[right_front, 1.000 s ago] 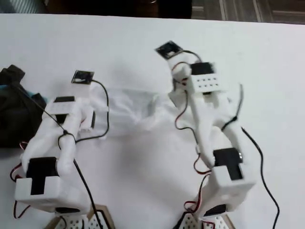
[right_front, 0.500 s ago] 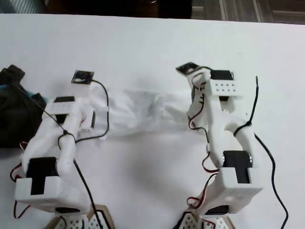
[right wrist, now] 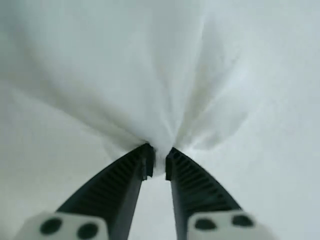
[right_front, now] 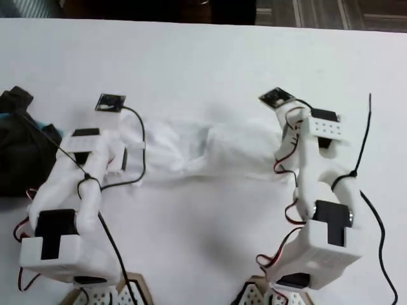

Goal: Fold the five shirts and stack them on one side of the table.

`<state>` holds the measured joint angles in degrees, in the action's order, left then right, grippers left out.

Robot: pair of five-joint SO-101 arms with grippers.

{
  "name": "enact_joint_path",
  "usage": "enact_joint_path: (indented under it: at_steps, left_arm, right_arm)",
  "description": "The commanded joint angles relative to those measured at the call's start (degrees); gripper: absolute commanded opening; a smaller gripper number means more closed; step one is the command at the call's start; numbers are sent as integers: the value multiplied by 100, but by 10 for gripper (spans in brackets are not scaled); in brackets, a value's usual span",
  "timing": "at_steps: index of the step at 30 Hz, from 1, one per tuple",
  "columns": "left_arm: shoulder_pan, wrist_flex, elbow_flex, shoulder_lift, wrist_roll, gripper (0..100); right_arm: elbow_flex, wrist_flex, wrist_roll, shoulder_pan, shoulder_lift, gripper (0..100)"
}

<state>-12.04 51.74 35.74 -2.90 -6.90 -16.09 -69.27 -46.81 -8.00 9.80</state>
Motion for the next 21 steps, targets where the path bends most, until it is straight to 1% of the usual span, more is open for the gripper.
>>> enact_joint_path:
  at_steps: [1, 5, 8, 13, 18, 21]
  left_arm:
    - [62, -26, -163, -18, -44, 28]
    - [62, -26, -163, -18, -44, 28]
    - [62, -26, -163, -18, -44, 28]
    - [62, -26, -163, -18, -44, 28]
    - [62, -26, -163, -18, -44, 28]
    - [62, -26, -163, -18, -44, 28]
  right_arm:
    - [26, 75, -97, -312, -338, 22]
    - [44, 233, -105, -567, -382, 20]
    - [35, 171, -105, -532, -400, 21]
    - [492, -277, 26, -22, -796, 24]
    - [1398, -708, 703, 409, -1446, 30]
    - [1600, -699, 976, 611, -1499, 101]
